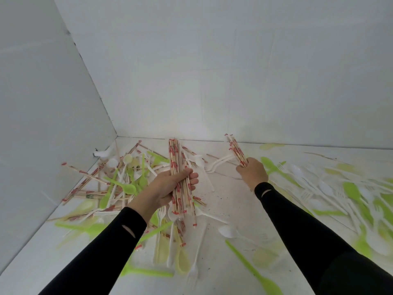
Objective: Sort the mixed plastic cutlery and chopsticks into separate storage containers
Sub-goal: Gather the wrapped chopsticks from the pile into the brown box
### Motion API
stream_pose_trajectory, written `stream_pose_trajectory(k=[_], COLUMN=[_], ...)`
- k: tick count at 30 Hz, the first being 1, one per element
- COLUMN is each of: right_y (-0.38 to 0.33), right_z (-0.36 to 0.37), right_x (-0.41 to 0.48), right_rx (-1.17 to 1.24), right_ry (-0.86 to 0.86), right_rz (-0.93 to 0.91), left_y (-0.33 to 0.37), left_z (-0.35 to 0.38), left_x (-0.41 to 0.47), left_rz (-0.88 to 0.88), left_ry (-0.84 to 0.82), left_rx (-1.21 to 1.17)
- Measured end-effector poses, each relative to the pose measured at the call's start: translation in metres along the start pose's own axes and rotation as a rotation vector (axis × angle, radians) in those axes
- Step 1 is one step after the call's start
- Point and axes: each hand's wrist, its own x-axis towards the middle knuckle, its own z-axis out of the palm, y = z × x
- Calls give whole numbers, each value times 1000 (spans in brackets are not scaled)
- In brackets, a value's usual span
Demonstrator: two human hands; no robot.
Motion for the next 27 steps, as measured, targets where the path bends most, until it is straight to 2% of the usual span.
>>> stream_pose_trajectory(k=[6,12,15,19,22,24,27], right_y=[22,70,104,155,201,221,269], right_z=[-80,-170,-206,-249,-284,-297,-335], right_x=[-20,-52,-73,-105,-127,-136,-155], right_rx=[418,659,764,801,746,670,643], right_ry=[170,313,310,322,327,245,237], right_rz=[19,93,149,171,163,130,144], left_y=[-24,-49,-70,-105,-130,-136,-154], left_z=[58,162,225,311,378,405,475], left_x=[25,37,43,41,29,24,9], left_rz=[85,83,56,38,8,19,9], left_ry=[70,-82,-103,-53,-118,-175,-221], left_rx=[37,-102,-199,-311,-353,-344,-397])
